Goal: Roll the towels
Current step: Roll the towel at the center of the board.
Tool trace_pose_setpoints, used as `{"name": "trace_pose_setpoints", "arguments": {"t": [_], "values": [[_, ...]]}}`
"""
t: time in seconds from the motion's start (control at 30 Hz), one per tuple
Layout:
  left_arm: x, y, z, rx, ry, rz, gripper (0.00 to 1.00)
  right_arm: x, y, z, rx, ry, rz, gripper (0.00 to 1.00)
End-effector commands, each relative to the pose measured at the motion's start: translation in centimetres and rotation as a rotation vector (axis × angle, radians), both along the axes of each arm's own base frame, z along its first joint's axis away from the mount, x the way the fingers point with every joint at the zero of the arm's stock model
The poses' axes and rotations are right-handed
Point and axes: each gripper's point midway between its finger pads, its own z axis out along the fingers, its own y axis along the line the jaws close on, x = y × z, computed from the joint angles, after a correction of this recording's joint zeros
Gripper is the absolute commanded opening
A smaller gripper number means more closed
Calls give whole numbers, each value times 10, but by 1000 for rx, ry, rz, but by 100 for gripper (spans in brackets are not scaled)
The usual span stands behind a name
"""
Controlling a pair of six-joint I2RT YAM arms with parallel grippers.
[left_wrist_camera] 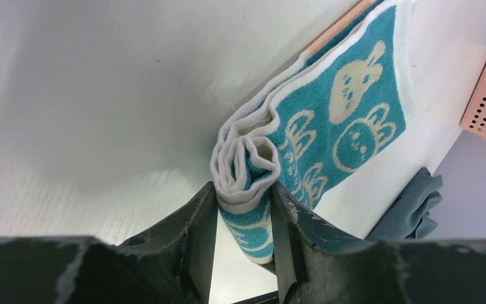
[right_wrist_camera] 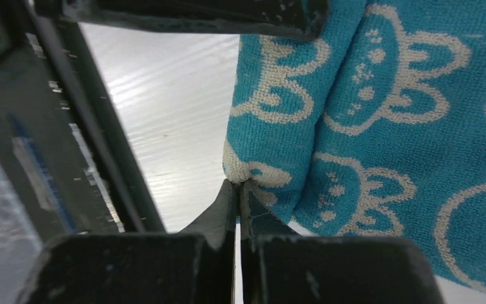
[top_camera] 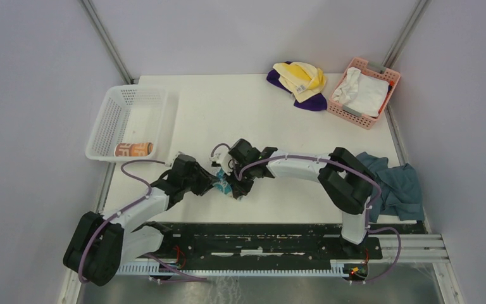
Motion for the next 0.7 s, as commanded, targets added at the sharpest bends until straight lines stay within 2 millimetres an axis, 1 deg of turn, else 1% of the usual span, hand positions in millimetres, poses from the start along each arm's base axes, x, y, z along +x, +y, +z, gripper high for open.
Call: {"name": "trace_pose_setpoints", "arguments": {"t": [0.0,0.03,0.13,0.27,0.37,0.53,0.67], "values": [[5,9,19,62,-61,-7,45,-17,23,41,251,372,26,1],[5,10,21,64,-63,-8,47,-17,26,46,285,420,22,1],[6,9,26,61,-79,-12,54,-9,25,42,334,557,-17,0],[9,8,33,39,-107,-6,62,0,21,30,339,711,-86,1],[10,6,35,20,-122,-8,66,11,20,22,363,784,-148,1],[12,2,32,4,-122,-20,67,26,11,2,370,873,-264,1],[18,-1,30,1,-133,-23,66,28,5,-6,358,901,-297,0]]}}
